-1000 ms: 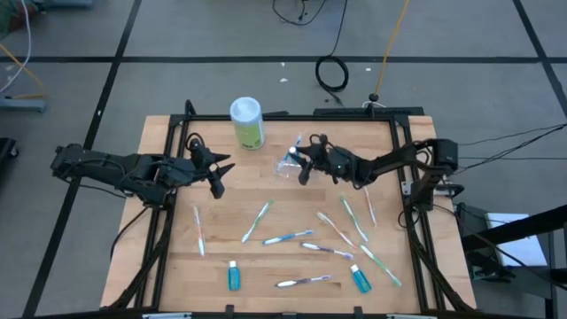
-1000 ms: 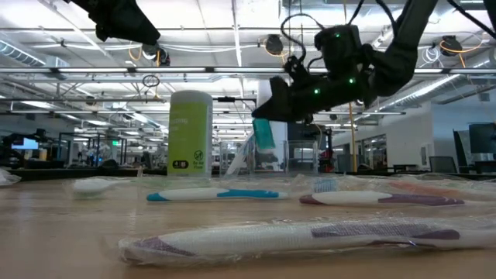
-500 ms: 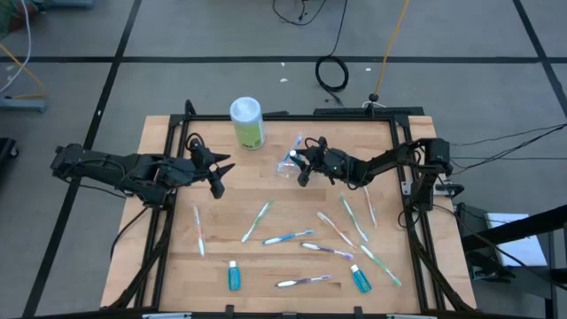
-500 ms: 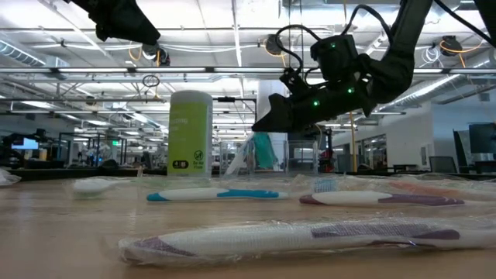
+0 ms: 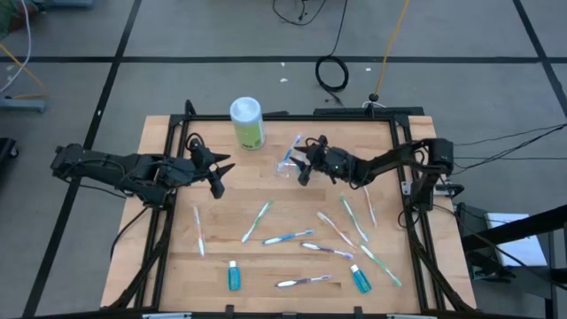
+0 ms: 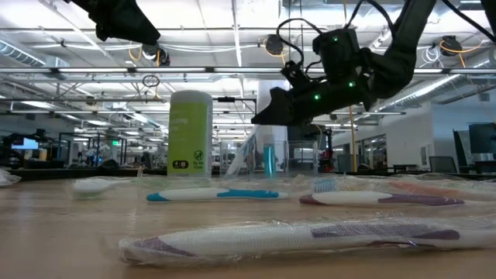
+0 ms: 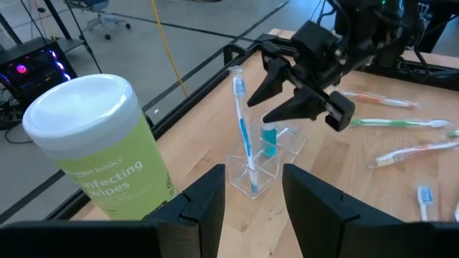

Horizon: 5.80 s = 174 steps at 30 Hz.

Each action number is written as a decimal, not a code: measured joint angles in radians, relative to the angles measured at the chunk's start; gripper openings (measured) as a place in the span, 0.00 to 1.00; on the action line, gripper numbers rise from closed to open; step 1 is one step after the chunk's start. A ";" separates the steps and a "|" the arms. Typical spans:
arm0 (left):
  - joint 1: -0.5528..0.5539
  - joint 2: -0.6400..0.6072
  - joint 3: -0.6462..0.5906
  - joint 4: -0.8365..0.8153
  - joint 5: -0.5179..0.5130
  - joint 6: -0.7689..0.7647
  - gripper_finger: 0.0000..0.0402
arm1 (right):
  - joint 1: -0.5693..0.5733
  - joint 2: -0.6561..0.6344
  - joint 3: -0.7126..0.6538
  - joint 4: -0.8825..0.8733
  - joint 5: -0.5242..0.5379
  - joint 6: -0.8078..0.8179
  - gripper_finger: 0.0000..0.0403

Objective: Pick & Place toothbrushing station
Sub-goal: Put the right orange toothbrush into the transparent organizer, then put the left orange toothbrush into the transparent organizer

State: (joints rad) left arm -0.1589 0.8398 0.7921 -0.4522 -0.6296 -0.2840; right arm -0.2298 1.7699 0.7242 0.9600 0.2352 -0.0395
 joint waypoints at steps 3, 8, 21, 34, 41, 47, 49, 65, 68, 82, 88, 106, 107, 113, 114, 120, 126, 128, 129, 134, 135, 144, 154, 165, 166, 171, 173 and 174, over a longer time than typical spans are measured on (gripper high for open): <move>0.000 0.000 0.000 0.000 0.000 0.000 0.37 | 0.002 -0.056 0.000 -0.040 0.000 -0.001 0.43; 0.000 0.000 0.000 0.000 0.000 -0.001 0.37 | 0.045 -0.197 0.000 -0.233 -0.004 0.001 0.43; 0.000 0.085 0.000 0.001 0.001 -0.011 0.37 | 0.323 -0.585 0.000 -1.005 -0.036 0.277 0.41; 0.000 0.208 0.000 0.046 0.168 -0.210 0.37 | 0.516 -0.617 0.000 -1.428 -0.214 0.791 0.41; 0.000 0.301 0.000 0.019 0.195 -0.332 0.37 | 0.515 -0.617 0.000 -1.643 -0.177 0.880 0.41; 0.002 0.361 0.000 0.023 0.190 -0.402 0.37 | 0.467 -0.617 0.000 -1.826 -0.081 0.976 0.41; 0.003 0.372 0.000 0.030 0.187 -0.402 0.37 | 0.444 -0.616 0.000 -1.907 -0.021 1.003 0.41; 0.068 0.372 0.000 0.054 0.184 -0.356 0.37 | 0.207 -0.605 -0.140 -1.739 0.025 0.860 0.41; 0.084 0.372 0.000 0.053 0.183 -0.344 0.37 | 0.174 -0.607 -0.214 -1.679 0.024 0.857 0.41; 0.133 0.372 0.000 0.053 0.184 -0.298 0.37 | 0.157 -0.633 -0.234 -1.563 -0.034 0.748 0.03; 0.132 0.372 0.000 0.060 0.178 -0.297 0.37 | 0.180 -0.710 -0.076 -1.516 -0.028 0.669 0.03; 0.132 0.372 0.000 0.090 0.177 -0.248 0.37 | 0.093 -0.468 -0.137 -0.011 -0.023 -0.254 0.02; 0.132 0.372 0.000 0.090 0.177 -0.248 0.37 | 0.083 -0.436 -0.137 -0.007 -0.023 -0.267 0.02; 0.132 0.372 0.000 0.096 0.177 -0.248 0.37 | 0.039 -0.280 -0.137 -0.011 0.067 -0.167 0.02; 0.132 0.372 0.000 0.095 0.177 -0.248 0.37 | 0.038 -0.260 -0.137 -0.007 0.081 -0.139 0.02; 0.132 0.372 0.000 0.094 0.180 -0.244 0.37 | 0.048 -0.198 -0.137 -0.006 0.126 -0.053 0.02; 0.132 0.372 0.000 0.089 0.185 -0.244 0.37 | 0.091 -0.198 -0.136 -0.008 0.438 0.067 0.02; 0.132 0.372 0.000 0.089 0.185 -0.244 0.37 | 0.102 -0.198 -0.136 -0.014 0.473 0.103 0.03; 0.132 0.372 0.000 0.089 0.185 -0.244 0.37 | 0.105 -0.198 -0.136 -0.025 0.473 0.114 0.03; 0.132 0.372 0.000 0.090 0.186 -0.259 0.37 | 0.121 -0.198 -0.136 -0.109 0.471 0.159 0.05; 0.132 0.372 0.000 0.090 0.186 -0.261 0.37 | 0.121 -0.198 -0.136 -0.126 0.470 0.159 0.06; 0.132 0.372 0.000 0.090 0.186 -0.271 0.37 | 0.130 -0.211 -0.136 -0.148 0.472 0.182 0.24; 0.125 0.372 0.000 0.082 0.225 -0.279 0.37 | 0.205 -0.319 -0.135 -0.149 0.475 0.018 0.32; 0.090 0.372 0.000 -0.078 0.417 -0.394 0.37 | 0.304 -0.489 -0.135 -0.445 0.475 -0.056 0.32; 0.087 0.372 0.000 -0.118 0.416 -0.430 0.37 | 0.310 -0.496 -0.135 -0.482 0.474 -0.048 0.32; 0.073 0.372 0.000 -0.326 0.390 -0.663 0.37 | 0.317 -0.504 -0.135 -0.562 0.475 -0.026 0.32; 0.060 0.372 0.000 -0.403 0.389 -0.758 0.37 | 0.317 -0.504 -0.135 -0.561 0.473 -0.025 0.32; 0.051 0.372 0.000 -0.442 0.390 -0.810 0.37 | 0.317 -0.504 -0.135 -0.562 0.472 -0.025 0.32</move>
State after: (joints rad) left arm -0.1079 1.2118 0.7921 -0.8942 -0.2401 -1.0937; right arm 0.0872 1.2655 0.5888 0.3979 0.7075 -0.0647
